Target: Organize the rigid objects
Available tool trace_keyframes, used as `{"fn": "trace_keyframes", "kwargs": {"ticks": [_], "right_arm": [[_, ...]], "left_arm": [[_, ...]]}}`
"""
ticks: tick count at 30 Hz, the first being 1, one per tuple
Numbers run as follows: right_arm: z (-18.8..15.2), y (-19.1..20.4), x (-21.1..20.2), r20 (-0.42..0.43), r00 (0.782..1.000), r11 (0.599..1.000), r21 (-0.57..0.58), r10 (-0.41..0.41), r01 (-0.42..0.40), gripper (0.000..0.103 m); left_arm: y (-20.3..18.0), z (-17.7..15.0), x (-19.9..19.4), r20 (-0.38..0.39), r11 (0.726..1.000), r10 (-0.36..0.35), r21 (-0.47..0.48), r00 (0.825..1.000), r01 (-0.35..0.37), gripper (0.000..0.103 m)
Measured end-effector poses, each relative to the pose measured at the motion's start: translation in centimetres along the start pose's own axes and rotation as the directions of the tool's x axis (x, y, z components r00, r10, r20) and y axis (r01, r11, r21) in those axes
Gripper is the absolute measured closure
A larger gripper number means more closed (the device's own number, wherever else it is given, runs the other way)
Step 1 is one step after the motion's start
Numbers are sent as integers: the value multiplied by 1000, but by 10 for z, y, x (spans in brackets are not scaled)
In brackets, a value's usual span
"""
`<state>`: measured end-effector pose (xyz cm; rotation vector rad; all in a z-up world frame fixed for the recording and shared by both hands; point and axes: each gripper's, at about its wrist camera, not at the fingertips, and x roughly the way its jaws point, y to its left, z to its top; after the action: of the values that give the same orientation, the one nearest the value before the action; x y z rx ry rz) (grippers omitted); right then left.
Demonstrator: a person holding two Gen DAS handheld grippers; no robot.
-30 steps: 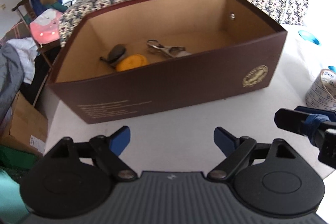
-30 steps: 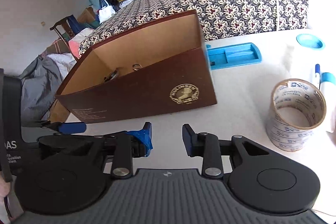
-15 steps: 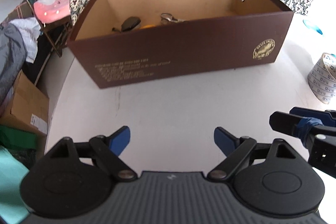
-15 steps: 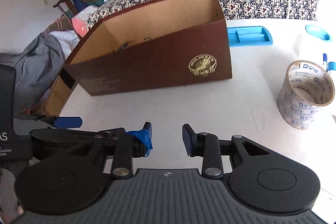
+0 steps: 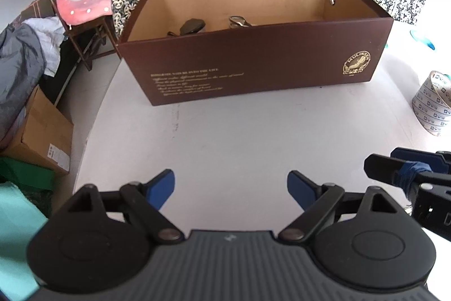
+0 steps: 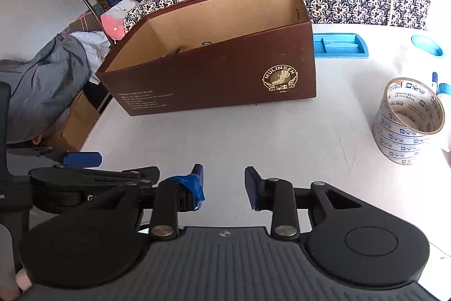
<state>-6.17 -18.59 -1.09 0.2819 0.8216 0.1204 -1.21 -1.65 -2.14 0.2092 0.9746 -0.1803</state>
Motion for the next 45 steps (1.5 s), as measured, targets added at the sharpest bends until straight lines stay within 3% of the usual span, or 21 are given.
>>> {"fn": "trace_keyframes", "kwargs": {"ticks": [10,28,34,45], "right_arm": [[14,3,4,23,1000,999,-33,7,-6,88],[96,-9,-4,213,977,999,33,5,-12,87],[114,-8,6,230,973,1000,31,-9,2,87],[141,-14,52,183,982,998,50,-52,44,87]], "left_arm": [[4,19,0,28,1000,17,6,999,-17,14],[12,109,-19,232,995,96,-16,968,-95,14],[17,126,-12,236,995,104,-33,966,-99,14],[21,151,16,240,994,113,-24,964,-111,14]]}}
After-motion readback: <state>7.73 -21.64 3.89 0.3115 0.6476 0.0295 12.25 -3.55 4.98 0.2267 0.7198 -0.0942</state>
